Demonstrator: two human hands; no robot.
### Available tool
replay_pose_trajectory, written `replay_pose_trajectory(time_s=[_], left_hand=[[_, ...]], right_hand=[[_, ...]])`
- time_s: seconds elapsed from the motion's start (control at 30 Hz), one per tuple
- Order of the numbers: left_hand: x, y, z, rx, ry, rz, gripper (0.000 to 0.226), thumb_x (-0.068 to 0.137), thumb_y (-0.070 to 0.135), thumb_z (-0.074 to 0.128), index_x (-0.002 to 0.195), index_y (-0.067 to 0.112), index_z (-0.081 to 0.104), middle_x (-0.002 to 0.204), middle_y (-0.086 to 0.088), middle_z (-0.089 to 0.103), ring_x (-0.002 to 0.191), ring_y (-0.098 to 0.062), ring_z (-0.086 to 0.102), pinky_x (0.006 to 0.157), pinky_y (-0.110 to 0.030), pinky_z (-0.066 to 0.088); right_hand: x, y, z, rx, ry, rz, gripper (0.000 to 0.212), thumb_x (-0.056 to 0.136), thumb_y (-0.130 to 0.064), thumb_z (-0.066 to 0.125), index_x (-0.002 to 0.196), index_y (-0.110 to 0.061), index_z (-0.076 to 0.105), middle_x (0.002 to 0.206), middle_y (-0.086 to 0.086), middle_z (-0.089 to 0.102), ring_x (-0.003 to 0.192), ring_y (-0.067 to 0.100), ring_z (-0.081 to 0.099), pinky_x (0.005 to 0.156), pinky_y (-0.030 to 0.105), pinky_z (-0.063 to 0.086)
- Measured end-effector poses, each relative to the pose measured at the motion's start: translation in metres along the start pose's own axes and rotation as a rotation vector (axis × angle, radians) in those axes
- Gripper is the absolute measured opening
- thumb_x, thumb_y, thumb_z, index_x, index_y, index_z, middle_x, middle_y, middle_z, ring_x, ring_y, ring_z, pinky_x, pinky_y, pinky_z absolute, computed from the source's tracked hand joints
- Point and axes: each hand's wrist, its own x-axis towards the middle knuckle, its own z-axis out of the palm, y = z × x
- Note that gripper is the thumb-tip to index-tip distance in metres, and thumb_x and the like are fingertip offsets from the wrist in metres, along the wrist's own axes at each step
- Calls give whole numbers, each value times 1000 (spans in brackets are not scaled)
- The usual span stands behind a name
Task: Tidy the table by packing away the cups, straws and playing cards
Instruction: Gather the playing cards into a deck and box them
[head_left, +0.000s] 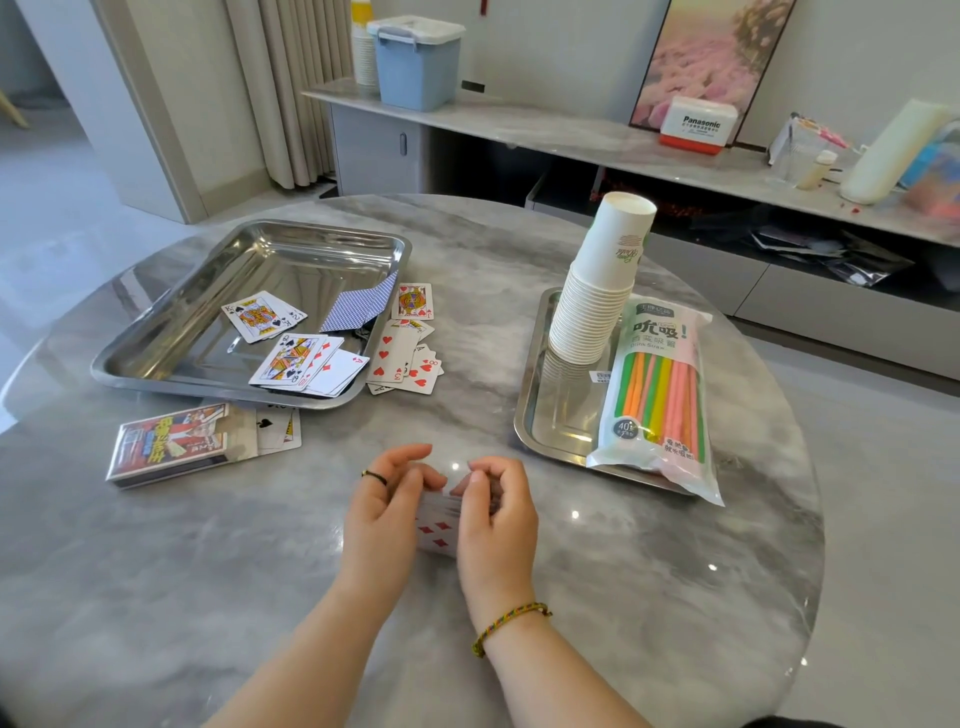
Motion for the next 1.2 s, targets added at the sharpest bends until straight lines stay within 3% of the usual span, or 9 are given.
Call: replay_pose_trajectory(time_s=[0.2, 0.4, 0.53, 0.67, 0.8, 0.9, 1.03, 1.13, 1.2], left_hand=[[-4, -6, -1, 20, 9, 0, 33, 92, 2, 37, 77, 24, 58, 68, 2, 59, 68, -13, 54, 65, -27, 44], [-4, -7, -4, 61, -84, 4, 32, 93, 5, 37, 79, 25, 57, 69, 1, 60, 65, -8, 57, 62, -19, 47], [-2, -10, -9, 212, -80, 38, 31, 93, 9, 40, 73, 26, 56, 71, 9, 58, 61, 11, 53, 57, -3, 40], [-2, -14, -11, 347, -16, 60, 34, 92, 8, 42, 68, 30, 53, 68, 12, 56, 60, 13, 51, 57, -1, 38], [-2, -13, -10, 367, 12, 53, 35, 92, 8, 42, 70, 33, 53, 73, 14, 57, 69, -1, 52, 58, -1, 37], [2, -8, -10, 281, 91, -38, 33, 93, 10, 40, 74, 30, 56, 70, 6, 55, 61, -8, 49, 47, -7, 38], [4, 7, -12, 35, 210, -296, 30, 95, 18, 37, 77, 28, 59, 61, -1, 56, 47, -11, 53, 40, -21, 41], [-2, 12, -16, -70, 157, -372, 31, 95, 17, 36, 78, 27, 60, 70, -4, 62, 59, -16, 58, 52, -28, 46], [-6, 15, -25, -141, 7, -370, 31, 95, 9, 35, 82, 19, 62, 71, -6, 69, 63, -18, 63, 55, -29, 50]], right_hand=[[-1, 3, -1, -1, 8, 64, 35, 87, -3, 44, 71, -34, 44, 65, -10, 54, 63, -8, 54, 57, 5, 38], [1, 3, -3, -13, 4, 42, 31, 89, -9, 48, 71, -34, 44, 63, -11, 54, 63, -10, 53, 57, 3, 38], [2, 2, -5, 34, -14, 100, 25, 90, -17, 49, 70, -32, 46, 63, -10, 52, 59, -3, 52, 55, 2, 37], [9, -5, -15, 38, -267, 206, 18, 91, -27, 46, 73, -28, 48, 70, -12, 50, 65, 1, 46, 57, 3, 38], [19, -9, -27, -38, -455, 272, 10, 85, -32, 55, 90, -29, 46, 81, -12, 52, 73, -3, 50, 56, 0, 38], [23, -9, -33, 15, -562, 401, 19, 83, -26, 59, 98, -26, 46, 87, -9, 56, 76, 0, 56, 60, 10, 44], [22, -12, -37, 45, -754, 502, 8, 87, -10, 53, 83, -17, 52, 70, 0, 61, 49, 2, 57, 48, 15, 46], [22, -13, -36, -52, -705, 406, 13, 87, -12, 51, 76, -19, 52, 65, -2, 58, 43, 0, 51, 45, 13, 42], [27, -18, -41, -69, -683, 359, 16, 87, -13, 52, 73, -20, 51, 67, -2, 56, 44, 0, 48, 44, 12, 39]])
